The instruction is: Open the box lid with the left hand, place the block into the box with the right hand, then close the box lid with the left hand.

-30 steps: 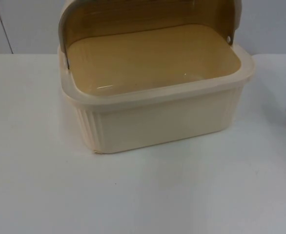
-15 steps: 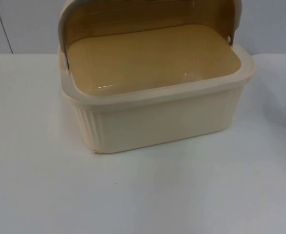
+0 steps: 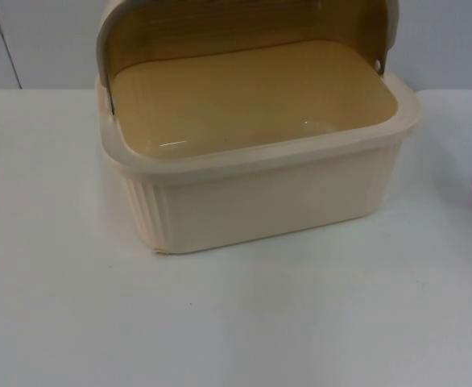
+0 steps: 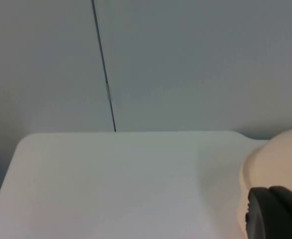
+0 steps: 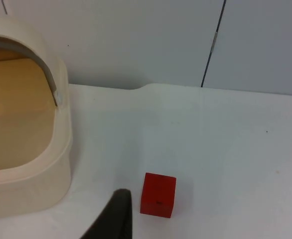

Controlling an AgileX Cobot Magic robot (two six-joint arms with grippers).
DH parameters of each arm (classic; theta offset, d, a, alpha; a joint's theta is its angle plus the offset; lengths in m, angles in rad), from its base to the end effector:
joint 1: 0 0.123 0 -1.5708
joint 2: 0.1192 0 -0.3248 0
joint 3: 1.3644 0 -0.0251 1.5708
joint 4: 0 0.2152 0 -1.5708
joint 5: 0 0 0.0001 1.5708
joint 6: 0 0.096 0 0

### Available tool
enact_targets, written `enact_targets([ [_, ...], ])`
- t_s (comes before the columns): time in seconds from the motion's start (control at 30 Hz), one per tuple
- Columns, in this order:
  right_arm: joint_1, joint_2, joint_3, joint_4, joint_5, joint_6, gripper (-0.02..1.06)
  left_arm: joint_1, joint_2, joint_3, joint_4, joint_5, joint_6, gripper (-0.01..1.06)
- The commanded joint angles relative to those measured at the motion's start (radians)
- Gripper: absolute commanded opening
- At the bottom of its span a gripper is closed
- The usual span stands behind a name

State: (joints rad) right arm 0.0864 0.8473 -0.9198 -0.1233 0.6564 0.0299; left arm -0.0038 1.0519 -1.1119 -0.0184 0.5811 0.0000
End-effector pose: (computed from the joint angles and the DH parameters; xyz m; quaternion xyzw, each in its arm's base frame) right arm 0.1084 0.0021 0.4039 -0.0469 0.8566 -0.0275 0.5131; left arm 0.1699 -0.0016 0.4381 -0.0022 0.8427 -0.0094 0.5383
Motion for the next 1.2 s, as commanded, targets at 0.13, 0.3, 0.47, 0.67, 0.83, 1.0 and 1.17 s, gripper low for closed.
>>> enact_targets([
  [0.13,0.004,-0.003,-0.003,0.001,-0.020,0.003,1.05,0.004,0.003,0.002,0.006,-0.010,-0.009,0.00],
  [0.3,0.004,-0.003,-0.003,0.001,-0.020,0.008,1.05,0.004,0.005,0.002,-0.001,0.009,-0.034,0.00],
  [0.47,0.004,-0.003,-0.003,0.001,-0.020,0.008,1.05,0.004,0.005,0.002,0.001,0.003,-0.034,0.18],
  [0.67,0.004,-0.003,-0.003,0.001,-0.018,0.008,1.05,0.004,0.005,0.002,-0.024,-0.010,-0.034,0.91],
  [0.83,0.004,-0.003,-0.003,0.001,-0.018,0.008,1.05,0.004,-0.003,0.002,-0.024,-0.010,-0.034,1.05],
  [1.0,0.004,-0.003,-0.003,-0.005,-0.018,0.008,1.05,0.004,-0.005,0.002,-0.024,-0.010,-0.034,1.05],
  [1.17,0.004,-0.003,-0.003,-0.005,-0.024,0.008,1.05,0.004,-0.005,0.002,-0.024,-0.010,-0.034,1.05],
])
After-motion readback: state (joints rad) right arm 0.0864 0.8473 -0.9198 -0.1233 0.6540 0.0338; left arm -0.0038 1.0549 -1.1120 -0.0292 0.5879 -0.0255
